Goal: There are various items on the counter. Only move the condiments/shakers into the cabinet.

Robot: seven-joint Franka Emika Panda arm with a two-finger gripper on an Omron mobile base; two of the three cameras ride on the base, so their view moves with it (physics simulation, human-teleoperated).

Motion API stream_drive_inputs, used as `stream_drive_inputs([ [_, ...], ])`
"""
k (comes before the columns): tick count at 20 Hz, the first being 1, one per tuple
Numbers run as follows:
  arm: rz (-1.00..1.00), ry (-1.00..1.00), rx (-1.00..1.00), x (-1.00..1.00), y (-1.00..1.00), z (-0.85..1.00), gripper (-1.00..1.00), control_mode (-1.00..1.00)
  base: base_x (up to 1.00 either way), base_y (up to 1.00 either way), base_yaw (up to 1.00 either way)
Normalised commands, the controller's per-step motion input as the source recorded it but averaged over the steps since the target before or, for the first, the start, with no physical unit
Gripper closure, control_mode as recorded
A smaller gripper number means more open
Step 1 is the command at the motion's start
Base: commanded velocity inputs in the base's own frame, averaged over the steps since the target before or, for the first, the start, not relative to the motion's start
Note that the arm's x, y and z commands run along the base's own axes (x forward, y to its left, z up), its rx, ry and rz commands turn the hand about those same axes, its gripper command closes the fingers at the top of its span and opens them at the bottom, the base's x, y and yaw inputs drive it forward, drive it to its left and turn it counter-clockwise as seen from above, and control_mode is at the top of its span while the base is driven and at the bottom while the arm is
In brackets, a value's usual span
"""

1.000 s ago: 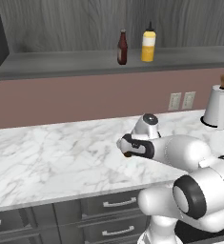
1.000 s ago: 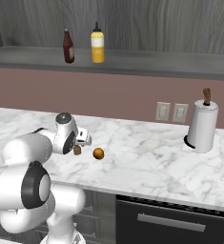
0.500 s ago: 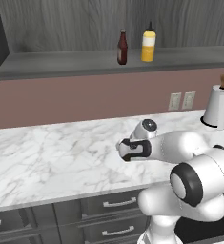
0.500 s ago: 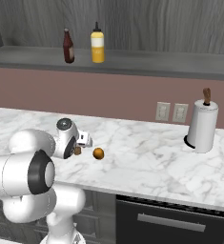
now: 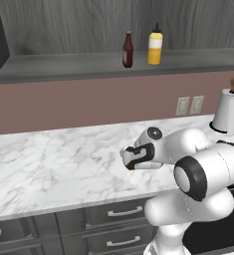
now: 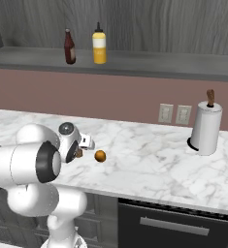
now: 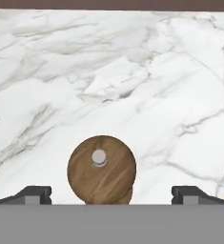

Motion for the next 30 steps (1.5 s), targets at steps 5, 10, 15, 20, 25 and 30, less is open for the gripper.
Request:
stream_drive_inputs([
  [5,0.0,-0.06,0.01,0.15,0.07,-0.02,-1.0,-1.0,0.0,0.0,0.0],
  [10,0.0,-0.03,0.0,0.08,0.03,-0.02,1.0,-1.0,0.0,0.0,0.0],
  [15,0.0,0.0,0.0,0.0,0.0,0.0,1.0,-1.0,0.0,0.0,0.0],
  [20,0.0,-0.15,0.0,-0.29,0.03,0.57,1.0,-1.0,0.0,0.0,0.0],
  [25,-0.02,-0.18,0.0,-0.54,0.12,1.0,1.0,-1.0,0.0,0.0,0.0],
  [30,-0.05,-0.02,0.0,-0.53,0.07,1.0,1.0,-1.0,0.0,0.0,0.0],
])
